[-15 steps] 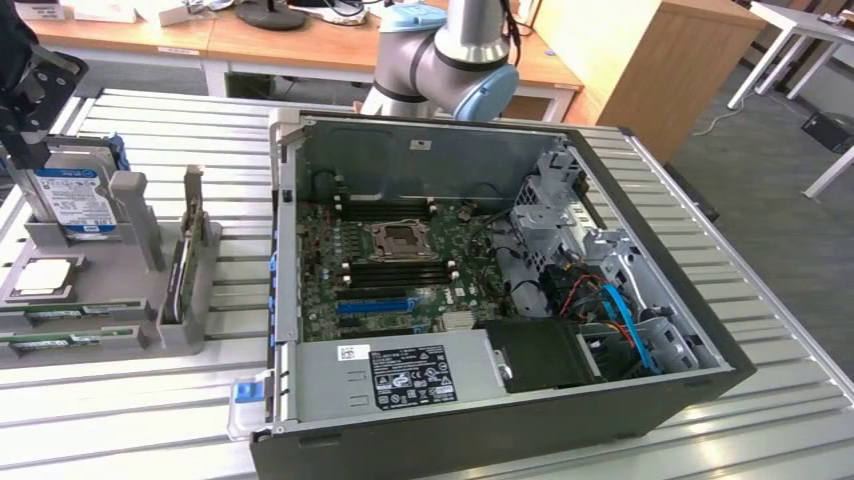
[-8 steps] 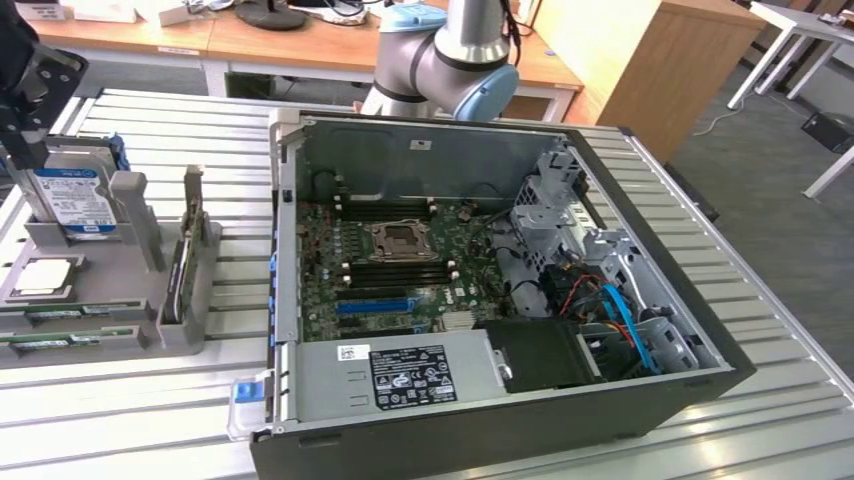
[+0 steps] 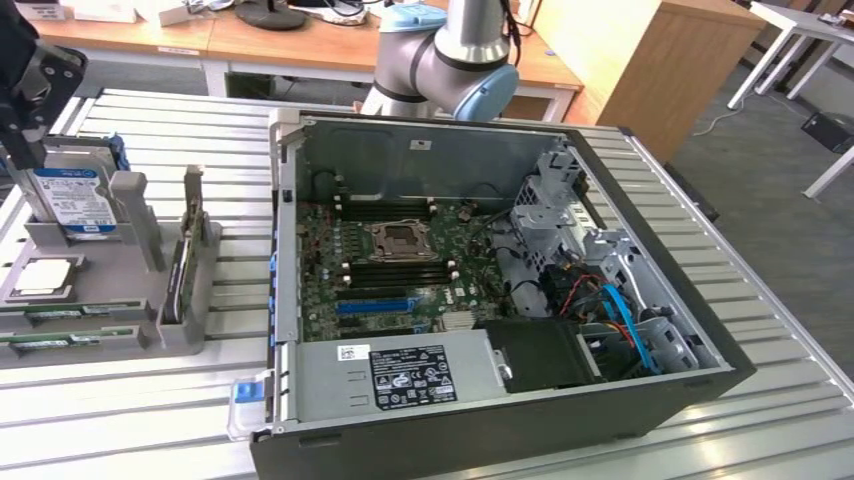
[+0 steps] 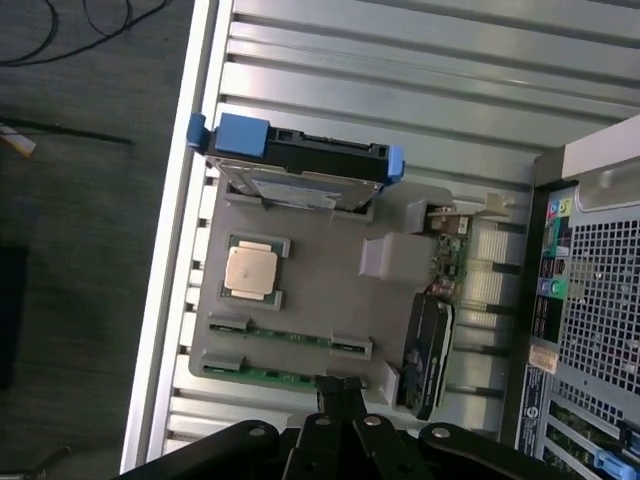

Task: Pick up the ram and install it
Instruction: 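Pick up the ram and move it above insertion slot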

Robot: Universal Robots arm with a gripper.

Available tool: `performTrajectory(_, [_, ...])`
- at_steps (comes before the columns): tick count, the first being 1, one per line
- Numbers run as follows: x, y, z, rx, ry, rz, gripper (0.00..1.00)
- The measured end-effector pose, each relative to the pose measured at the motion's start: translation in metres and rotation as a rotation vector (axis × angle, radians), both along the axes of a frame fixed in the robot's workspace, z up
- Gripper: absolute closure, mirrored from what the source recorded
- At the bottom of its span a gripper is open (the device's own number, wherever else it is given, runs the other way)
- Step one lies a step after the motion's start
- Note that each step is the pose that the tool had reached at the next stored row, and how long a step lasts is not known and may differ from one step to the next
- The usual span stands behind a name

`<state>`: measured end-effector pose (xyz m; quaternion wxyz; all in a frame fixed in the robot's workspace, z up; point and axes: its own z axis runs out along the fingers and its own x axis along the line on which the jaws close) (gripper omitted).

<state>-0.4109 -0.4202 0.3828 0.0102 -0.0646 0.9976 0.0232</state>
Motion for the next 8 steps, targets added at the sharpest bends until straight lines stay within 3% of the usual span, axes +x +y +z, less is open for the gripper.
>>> performTrajectory(8, [-0.0002, 0.0000, 0.0000, 0.0000, 0.0000, 0.113, 0.89])
